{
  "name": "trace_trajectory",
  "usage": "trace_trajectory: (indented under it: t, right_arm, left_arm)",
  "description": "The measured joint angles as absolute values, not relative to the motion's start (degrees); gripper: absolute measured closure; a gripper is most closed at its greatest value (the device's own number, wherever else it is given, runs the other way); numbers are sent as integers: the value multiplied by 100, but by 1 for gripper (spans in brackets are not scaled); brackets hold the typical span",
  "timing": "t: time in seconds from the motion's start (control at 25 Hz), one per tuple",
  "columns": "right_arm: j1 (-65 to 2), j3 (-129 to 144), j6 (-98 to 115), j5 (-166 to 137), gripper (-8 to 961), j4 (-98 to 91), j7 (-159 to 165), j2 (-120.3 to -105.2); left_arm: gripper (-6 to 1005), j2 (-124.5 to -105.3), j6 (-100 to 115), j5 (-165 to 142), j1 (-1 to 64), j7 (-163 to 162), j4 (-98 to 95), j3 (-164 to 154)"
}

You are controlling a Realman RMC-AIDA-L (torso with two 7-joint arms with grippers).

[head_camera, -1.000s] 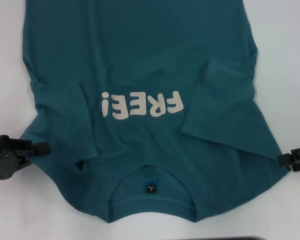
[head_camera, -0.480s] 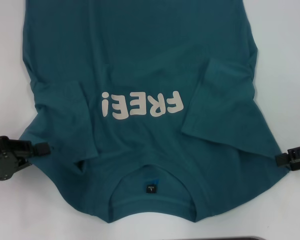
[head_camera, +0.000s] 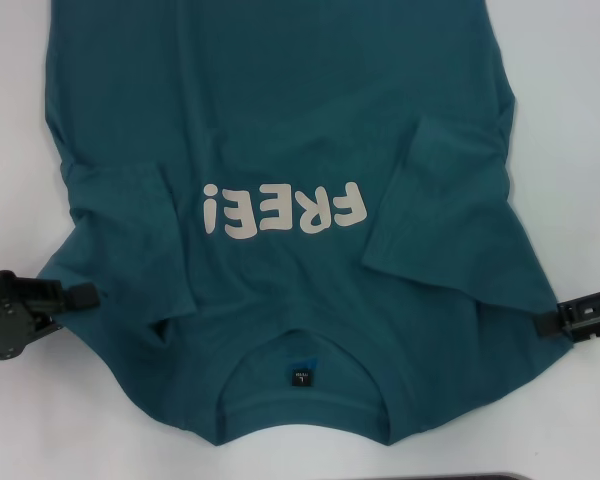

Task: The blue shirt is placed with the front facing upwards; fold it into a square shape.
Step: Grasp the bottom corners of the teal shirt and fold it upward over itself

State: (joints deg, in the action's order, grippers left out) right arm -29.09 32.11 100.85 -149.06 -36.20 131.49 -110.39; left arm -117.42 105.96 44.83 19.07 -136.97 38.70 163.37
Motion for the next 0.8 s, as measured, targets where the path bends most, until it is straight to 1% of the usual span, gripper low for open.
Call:
trace_trajectory:
  t: [0.16, 0.44, 0.72, 0.8]
  right_arm:
    - [-2961, 3220, 10112, -14857, 209, -3618, 13149, -11098]
    - [-3012, 3204, 10145, -14454, 218, -3592, 13097, -11141]
    - [-3087, 3184, 10062, -14166, 226, -3561, 12963, -11275]
    - [-3094, 3191, 10060, -14157, 229, -3560, 12945, -11286]
  left_arm:
    - [983, -11742, 10608, 4483, 1919, -13705, 3873, 16339]
    - [983, -11742, 10609, 4483, 1925, -13708, 3869, 16337]
    - [983, -11742, 10604, 4482, 1947, -13692, 3848, 16329]
    - [983, -11742, 10597, 4482, 1951, -13689, 3844, 16317]
